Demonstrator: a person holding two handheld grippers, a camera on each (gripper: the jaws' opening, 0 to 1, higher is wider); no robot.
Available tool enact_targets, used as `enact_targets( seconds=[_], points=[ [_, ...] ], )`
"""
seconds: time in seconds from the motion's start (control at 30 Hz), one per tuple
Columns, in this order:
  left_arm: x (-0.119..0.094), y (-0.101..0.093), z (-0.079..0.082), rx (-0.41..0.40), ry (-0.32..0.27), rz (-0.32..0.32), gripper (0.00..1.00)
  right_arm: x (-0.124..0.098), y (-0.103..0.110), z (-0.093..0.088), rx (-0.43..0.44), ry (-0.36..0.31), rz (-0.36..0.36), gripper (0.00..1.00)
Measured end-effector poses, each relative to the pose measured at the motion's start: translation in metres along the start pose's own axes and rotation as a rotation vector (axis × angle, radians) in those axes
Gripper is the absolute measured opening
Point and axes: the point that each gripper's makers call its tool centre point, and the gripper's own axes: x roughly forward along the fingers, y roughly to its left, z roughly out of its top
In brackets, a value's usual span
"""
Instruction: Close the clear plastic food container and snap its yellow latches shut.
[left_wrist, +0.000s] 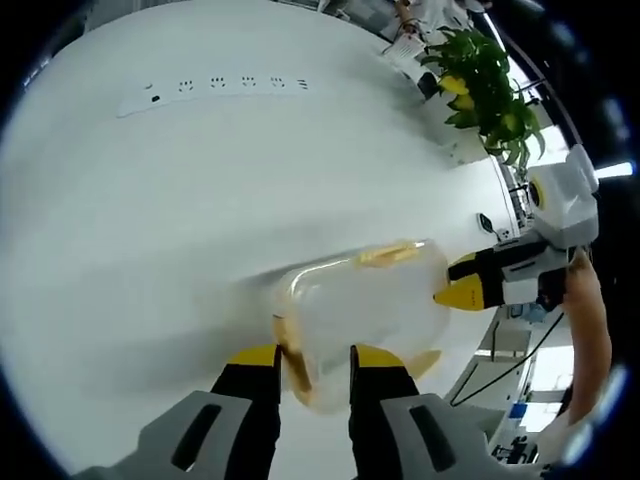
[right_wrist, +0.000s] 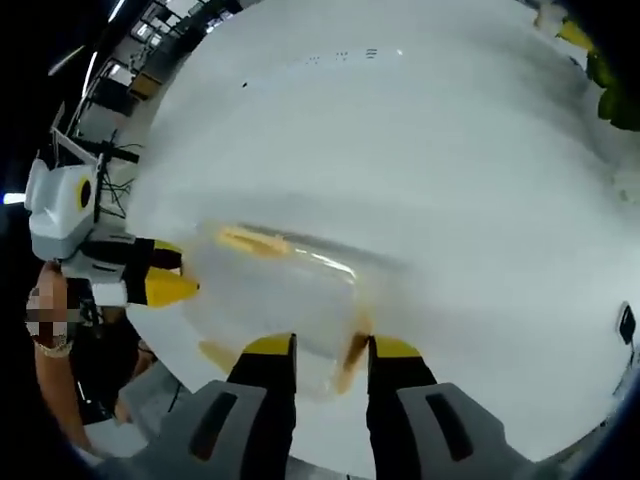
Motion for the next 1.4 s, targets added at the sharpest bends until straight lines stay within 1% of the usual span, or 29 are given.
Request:
enact_targets(
  seconds=[0.07, 0.1, 0.13, 0.23, 0.27, 0.3, 0.4, 0.47, 0.57, 0.6, 0.67, 0.7, 0.73, 0.77, 0.8, 0.83, 0.87, 0.93, 0.97, 1.0, 1.03, 1.07, 1.17, 1.27, 1.3, 1.37, 1.4],
  points=[
    [0.000, 0.000, 0.000, -0.005, 0.002, 0.002, 0.19, 0.001, -0.002, -0.001, 0.012, -0.006, 0.013, 0.19],
    [0.001, 0.000, 0.001, -0.010, 0.004, 0.003, 0.18, 0.002, -0.001, -0.001, 0.035, -0.009, 0.026, 0.19],
    [0.001, 0.000, 0.001, -0.015, 0.003, 0.004, 0.18, 0.002, -0.002, -0.002, 0.034, -0.010, 0.033, 0.19],
    [0.001, 0.001, 0.001, -0.024, -0.009, 0.010, 0.18, 0.003, -0.003, 0.001, 0.061, -0.016, 0.053, 0.19],
    [0.001, 0.001, 0.001, -0.030, -0.011, 0.010, 0.18, 0.004, 0.001, -0.001, 0.054, -0.023, 0.077, 0.18],
    [0.002, 0.002, 0.002, -0.034, -0.020, 0.012, 0.18, 0.004, -0.001, 0.001, 0.086, -0.026, 0.073, 0.17],
    [0.004, 0.001, 0.002, -0.038, -0.025, 0.008, 0.17, 0.005, -0.002, 0.006, 0.073, -0.020, 0.074, 0.18],
    [0.004, 0.000, 0.002, -0.019, -0.033, 0.008, 0.18, 0.005, -0.002, 0.007, 0.041, -0.024, 0.058, 0.19],
    [0.004, 0.000, 0.002, -0.001, -0.041, 0.001, 0.19, 0.004, -0.002, 0.006, -0.010, -0.029, 0.078, 0.20],
    [0.004, 0.000, 0.001, 0.016, -0.049, -0.003, 0.19, 0.004, -0.002, 0.004, -0.045, -0.036, 0.078, 0.20],
    [0.004, 0.000, 0.001, 0.020, -0.060, -0.003, 0.19, 0.003, -0.002, 0.006, -0.069, -0.043, 0.072, 0.21],
    [0.003, 0.000, 0.001, 0.028, -0.066, -0.005, 0.20, 0.003, -0.002, 0.007, -0.104, -0.045, 0.061, 0.21],
    [0.003, 0.000, 0.002, 0.046, -0.075, -0.005, 0.20, 0.003, -0.001, 0.007, -0.116, -0.047, 0.057, 0.22],
    [0.003, 0.000, 0.005, 0.100, -0.093, -0.003, 0.20, 0.002, -0.002, 0.009, -0.156, -0.050, 0.041, 0.22],
    [0.003, -0.001, 0.004, 0.104, -0.096, 0.007, 0.20, 0.001, 0.001, 0.001, -0.170, -0.050, 0.025, 0.22],
    [0.002, -0.001, 0.004, 0.120, -0.103, 0.012, 0.21, 0.001, 0.001, 0.001, -0.183, -0.051, 0.014, 0.23],
    [0.002, -0.002, 0.005, 0.144, -0.110, 0.022, 0.21, 0.000, 0.003, -0.004, -0.218, -0.056, -0.002, 0.23],
    [0.000, -0.003, 0.006, 0.198, -0.126, 0.038, 0.21, 0.000, 0.005, -0.008, -0.239, -0.058, -0.015, 0.24],
    [0.000, -0.003, 0.006, 0.209, -0.129, 0.041, 0.21, -0.001, 0.006, -0.010, -0.258, -0.061, -0.029, 0.24],
    [0.000, -0.003, 0.007, 0.250, -0.138, 0.050, 0.22, -0.001, 0.006, -0.012, -0.273, -0.057, -0.038, 0.24],
    [-0.002, -0.003, 0.007, 0.270, -0.140, 0.058, 0.22, -0.002, 0.005, -0.012, -0.317, -0.061, -0.054, 0.24],
    [-0.002, -0.004, 0.008, 0.308, -0.147, 0.069, 0.22, -0.003, 0.007, -0.013, -0.328, -0.067, -0.062, 0.25],
    [-0.004, -0.005, 0.010, 0.363, -0.165, 0.088, 0.23, -0.004, 0.009, -0.016, -0.390, -0.074, -0.102, 0.26],
    [-0.006, -0.005, 0.011, 0.431, -0.175, 0.107, 0.23, -0.005, 0.011, -0.016, -0.477, -0.089, -0.133, 0.27],
    [-0.007, -0.005, 0.013, 0.474, -0.186, 0.112, 0.23, -0.005, 0.012, -0.017, -0.480, -0.091, -0.138, 0.27],
    [-0.009, -0.004, 0.014, 0.493, -0.192, 0.129, 0.22, -0.007, 0.011, -0.013, -0.539, -0.108, -0.164, 0.28],
    [-0.012, -0.003, 0.018, 0.547, -0.212, 0.152, 0.21, -0.007, 0.009, -0.005, -0.571, -0.116, -0.173, 0.28]
  ],
)
